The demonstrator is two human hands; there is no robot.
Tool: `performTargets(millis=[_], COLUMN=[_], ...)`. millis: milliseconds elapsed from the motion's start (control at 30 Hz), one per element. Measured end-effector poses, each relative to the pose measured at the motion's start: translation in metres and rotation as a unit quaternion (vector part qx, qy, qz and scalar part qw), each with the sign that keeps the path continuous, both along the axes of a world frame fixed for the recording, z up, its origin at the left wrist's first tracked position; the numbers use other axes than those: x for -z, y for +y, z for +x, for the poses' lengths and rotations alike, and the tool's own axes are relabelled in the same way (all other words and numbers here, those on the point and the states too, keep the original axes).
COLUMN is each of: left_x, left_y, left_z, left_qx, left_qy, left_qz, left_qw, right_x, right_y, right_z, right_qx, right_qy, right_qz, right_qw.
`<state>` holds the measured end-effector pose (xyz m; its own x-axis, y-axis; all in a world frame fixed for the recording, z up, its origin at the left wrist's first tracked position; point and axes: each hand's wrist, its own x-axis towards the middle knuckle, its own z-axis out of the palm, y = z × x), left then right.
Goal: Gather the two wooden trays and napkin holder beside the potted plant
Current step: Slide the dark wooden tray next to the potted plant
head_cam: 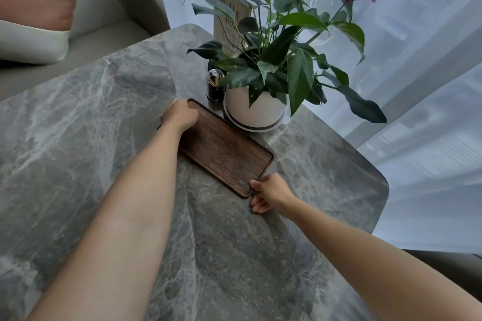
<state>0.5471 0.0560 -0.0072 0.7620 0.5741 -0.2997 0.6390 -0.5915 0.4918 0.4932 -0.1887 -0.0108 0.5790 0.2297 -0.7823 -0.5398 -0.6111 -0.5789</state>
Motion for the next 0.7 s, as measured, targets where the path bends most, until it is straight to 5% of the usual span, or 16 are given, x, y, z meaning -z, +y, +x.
performTargets(millis=[700], left_x=[0.020], left_y=[0.010], left_z=[0.002], left_qx=[0.089], left_qy=[0.039], left_qz=[-0.015], left_qw=[0.995], right_x=[-0.007], right_y=[0.009], right_z=[0.006], right_qx=[-0.046], right_qy=[-0.042], right_qz=[-0.062], right_qw=[0.996])
